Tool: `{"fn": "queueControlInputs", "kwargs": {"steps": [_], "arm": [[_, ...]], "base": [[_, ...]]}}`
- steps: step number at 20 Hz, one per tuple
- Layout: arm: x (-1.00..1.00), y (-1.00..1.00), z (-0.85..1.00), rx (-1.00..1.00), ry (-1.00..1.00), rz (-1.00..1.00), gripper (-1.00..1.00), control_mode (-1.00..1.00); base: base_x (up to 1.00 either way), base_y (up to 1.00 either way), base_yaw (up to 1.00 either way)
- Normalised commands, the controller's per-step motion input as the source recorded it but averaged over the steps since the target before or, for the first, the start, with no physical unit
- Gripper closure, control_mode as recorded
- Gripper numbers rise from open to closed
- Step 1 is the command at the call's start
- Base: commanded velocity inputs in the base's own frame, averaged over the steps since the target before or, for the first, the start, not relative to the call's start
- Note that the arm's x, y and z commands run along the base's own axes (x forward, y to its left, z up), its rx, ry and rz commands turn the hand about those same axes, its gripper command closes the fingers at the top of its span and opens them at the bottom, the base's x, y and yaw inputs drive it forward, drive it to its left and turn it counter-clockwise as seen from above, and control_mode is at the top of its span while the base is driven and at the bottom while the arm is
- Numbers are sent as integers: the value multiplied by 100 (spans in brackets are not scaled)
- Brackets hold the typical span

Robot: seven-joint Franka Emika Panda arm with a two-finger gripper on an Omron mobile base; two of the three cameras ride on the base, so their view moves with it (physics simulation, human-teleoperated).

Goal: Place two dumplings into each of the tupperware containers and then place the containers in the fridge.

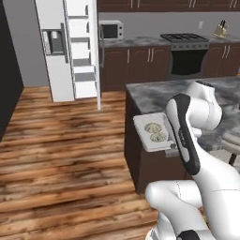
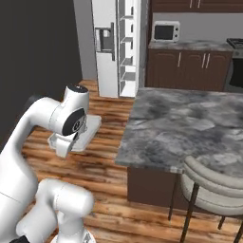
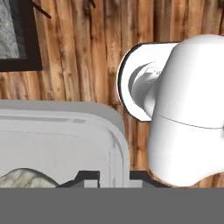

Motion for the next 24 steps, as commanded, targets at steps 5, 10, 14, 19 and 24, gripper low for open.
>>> {"fn": "queueControlInputs", "kwargs": {"steps": [5, 10, 14, 19, 24], "arm": [[0, 0, 0, 0, 0, 0, 100, 100], [0, 0, 0, 0, 0, 0, 100, 100], [0, 0, 0, 0, 0, 0, 100, 100], [0, 0, 0, 0, 0, 0, 100, 100], [0, 0, 0, 0, 0, 0, 100, 100]], "base": [[100, 100, -11], [100, 91, -15], [100, 39, -16], [100, 5, -16], [100, 52, -12]]}}
